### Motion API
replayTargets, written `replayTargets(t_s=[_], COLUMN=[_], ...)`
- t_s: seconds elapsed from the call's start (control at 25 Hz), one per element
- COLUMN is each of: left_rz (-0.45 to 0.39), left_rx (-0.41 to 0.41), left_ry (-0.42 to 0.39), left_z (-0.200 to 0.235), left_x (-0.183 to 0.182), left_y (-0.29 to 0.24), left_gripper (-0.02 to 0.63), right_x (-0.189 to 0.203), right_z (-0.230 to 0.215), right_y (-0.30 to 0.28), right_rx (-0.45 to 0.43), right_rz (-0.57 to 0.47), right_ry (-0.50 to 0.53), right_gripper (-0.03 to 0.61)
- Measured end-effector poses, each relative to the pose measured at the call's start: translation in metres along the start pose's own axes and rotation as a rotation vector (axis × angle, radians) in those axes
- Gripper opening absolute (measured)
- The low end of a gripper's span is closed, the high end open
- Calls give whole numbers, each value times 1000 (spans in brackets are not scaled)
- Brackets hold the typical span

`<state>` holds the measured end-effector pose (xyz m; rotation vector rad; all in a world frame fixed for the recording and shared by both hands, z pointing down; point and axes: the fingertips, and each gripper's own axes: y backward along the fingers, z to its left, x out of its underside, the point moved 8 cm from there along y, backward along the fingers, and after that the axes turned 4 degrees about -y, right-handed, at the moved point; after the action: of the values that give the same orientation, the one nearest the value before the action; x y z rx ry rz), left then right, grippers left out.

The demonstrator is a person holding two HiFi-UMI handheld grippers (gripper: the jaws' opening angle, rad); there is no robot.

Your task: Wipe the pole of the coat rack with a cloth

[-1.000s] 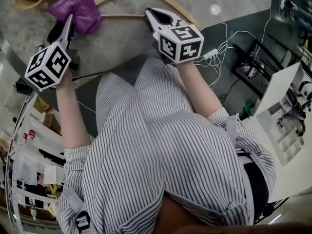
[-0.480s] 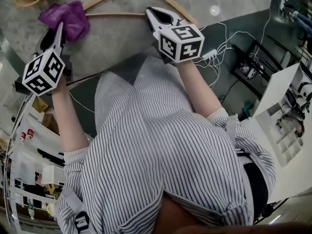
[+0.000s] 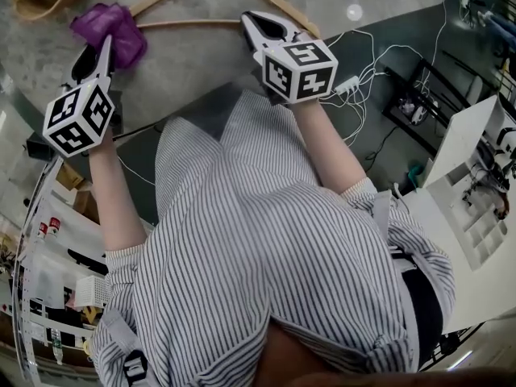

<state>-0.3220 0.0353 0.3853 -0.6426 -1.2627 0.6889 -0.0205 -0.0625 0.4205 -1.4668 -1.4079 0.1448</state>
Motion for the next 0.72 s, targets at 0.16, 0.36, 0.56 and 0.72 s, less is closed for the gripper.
replayTargets(t_s=[0.16,0.36,0.56,0.72], left_rz=[5,15,28,34], left_rx=[21,67,107,132], left_ry=[-13,-38,-70,-82], left_z=[-9,-32,-54,-65], left_x=[-2,-6,-9,-11], left_y=[-5,-16,-27,-32], left_gripper=[85,86,86,85], right_x=[4,7,13,17], right_z=[-4,-17,-29,-34], right_y=[5,15,23,28], right_rx=[10,23,38,49], right_rz=[-7,-17,-20,-22], right_ry=[-14,-34,-55,-68], right_gripper=[15,15,15,15])
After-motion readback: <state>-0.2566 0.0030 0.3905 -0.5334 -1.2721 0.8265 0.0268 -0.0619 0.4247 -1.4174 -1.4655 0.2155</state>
